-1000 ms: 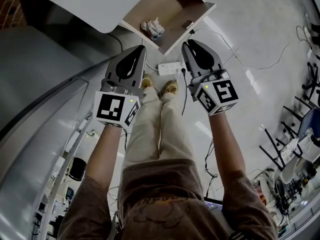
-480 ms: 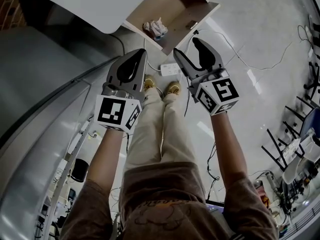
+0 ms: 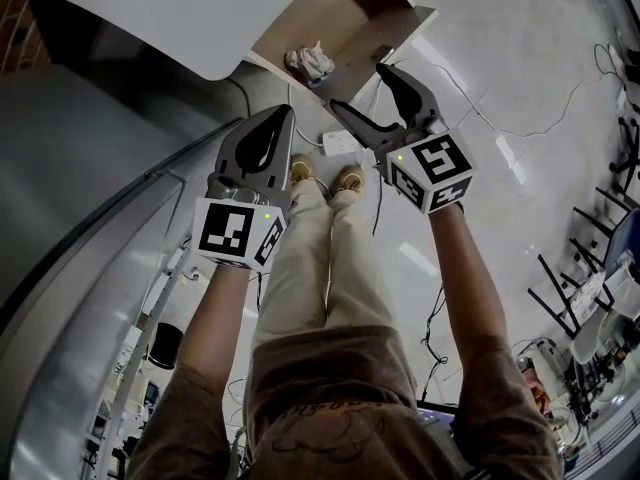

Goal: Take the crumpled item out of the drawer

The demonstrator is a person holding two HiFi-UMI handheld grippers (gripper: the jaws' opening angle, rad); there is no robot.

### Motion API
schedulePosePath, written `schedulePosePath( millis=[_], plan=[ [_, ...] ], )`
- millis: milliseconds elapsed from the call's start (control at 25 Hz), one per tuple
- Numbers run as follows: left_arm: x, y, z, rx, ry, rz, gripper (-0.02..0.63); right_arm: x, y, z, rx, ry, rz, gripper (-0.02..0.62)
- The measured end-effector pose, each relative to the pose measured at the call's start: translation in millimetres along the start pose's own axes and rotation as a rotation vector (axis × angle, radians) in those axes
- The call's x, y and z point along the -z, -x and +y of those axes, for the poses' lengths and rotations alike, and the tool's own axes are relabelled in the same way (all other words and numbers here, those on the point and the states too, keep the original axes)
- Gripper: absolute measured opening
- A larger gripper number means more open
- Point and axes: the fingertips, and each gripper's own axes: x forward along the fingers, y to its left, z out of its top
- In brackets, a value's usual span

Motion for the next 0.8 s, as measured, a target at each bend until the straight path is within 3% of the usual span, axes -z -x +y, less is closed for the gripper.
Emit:
schedulePosePath(
  millis=[280,800],
  plan=[
    [4.7,-6.7,-2.0,0.008,-0.016,0.018,0.008,-1.8,-21.6,-12.2,-0.048,0.125,0.079,0.364],
    [6.0,-16.8,-1.4,0.003,-0.003,0.043,0.008,12.2,-75.2,-17.7,-0.227,0.570,0.313,0.385]
  ],
)
